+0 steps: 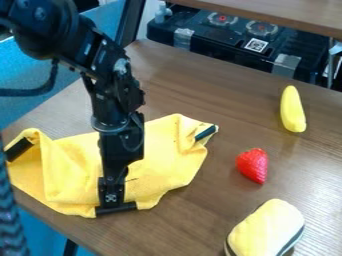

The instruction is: Unfold the cloth from left to right

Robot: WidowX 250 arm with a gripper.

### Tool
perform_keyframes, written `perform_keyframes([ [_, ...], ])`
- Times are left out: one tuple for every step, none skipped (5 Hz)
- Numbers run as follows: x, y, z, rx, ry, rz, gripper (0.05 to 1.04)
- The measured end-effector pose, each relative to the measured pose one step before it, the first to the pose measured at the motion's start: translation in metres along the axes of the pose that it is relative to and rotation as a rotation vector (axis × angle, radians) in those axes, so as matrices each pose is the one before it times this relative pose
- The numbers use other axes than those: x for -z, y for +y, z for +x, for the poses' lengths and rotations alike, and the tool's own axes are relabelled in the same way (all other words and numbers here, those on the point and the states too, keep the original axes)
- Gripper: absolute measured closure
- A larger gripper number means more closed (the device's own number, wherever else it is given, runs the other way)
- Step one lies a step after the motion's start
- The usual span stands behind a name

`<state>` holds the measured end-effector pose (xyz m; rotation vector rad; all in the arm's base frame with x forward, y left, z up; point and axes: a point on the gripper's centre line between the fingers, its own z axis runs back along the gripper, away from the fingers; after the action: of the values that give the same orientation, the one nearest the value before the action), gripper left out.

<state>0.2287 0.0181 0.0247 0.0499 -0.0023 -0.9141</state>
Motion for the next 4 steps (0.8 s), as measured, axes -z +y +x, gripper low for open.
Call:
perform_keyframes([
  [0.00611, -0.00112, 0.00038, -0.0078, 0.0129, -0.0070, 0.366],
  [-0.00027, 0.00149, 0.00093, -0.0097, -0.0049, 0.0079, 0.674],
  [0.00024, -0.00106, 0.00090, 0.0086, -0.0049, -0.0039, 0.919],
  [-0.00668, -0.00284, 0.00009, -0.0037, -0.0193, -0.0247, 1.010],
])
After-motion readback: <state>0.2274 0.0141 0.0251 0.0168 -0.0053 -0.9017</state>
